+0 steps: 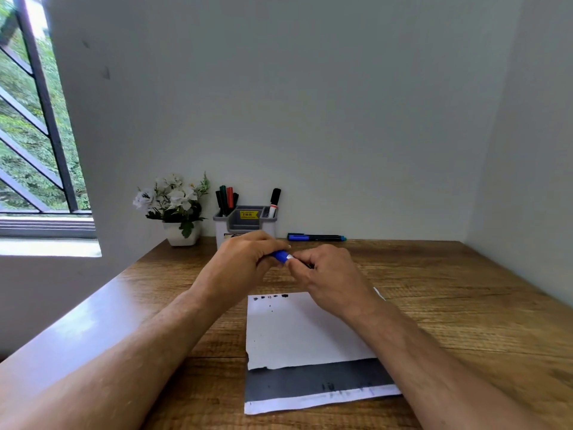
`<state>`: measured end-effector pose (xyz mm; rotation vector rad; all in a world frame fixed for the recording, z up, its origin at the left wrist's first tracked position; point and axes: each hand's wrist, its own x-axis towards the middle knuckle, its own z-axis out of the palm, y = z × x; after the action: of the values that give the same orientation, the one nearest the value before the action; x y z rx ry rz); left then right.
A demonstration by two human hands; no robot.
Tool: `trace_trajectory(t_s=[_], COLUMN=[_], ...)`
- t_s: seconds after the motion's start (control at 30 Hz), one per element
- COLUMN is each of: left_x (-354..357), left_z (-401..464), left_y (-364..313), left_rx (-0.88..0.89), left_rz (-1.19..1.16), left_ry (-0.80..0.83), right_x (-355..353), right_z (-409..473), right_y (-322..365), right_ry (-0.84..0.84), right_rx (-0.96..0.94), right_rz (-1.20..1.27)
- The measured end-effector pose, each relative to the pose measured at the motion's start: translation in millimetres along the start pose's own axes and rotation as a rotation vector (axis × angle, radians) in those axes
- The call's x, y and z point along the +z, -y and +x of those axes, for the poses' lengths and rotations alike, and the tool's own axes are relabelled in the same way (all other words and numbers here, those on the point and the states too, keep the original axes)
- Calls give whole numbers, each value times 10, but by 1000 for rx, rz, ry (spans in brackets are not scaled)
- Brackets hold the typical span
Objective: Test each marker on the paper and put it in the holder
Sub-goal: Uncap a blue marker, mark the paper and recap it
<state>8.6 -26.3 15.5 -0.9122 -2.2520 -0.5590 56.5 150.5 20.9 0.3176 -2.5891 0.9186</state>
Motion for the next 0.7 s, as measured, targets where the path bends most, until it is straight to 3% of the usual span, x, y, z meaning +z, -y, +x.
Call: trace_trajectory(t_s=[0.33, 0.5, 0.57, 0.7], left_x=[-15, 6, 21, 50], left_z=[-12, -7, -2, -13], left_y=[69, 161, 205, 242], left_rx=[-50, -272, -368, -458], left_rz=[65, 56, 35, -45], left_ry=[29, 182, 255, 381], right_x=[5, -47, -59, -25], right_z=[-39, -40, -30, -41], right_y=[-5, -64, -67, -54], right_ry=[6, 64, 64, 49], right_rx=[98, 143, 187, 279], right_rz=[59, -60, 21, 424])
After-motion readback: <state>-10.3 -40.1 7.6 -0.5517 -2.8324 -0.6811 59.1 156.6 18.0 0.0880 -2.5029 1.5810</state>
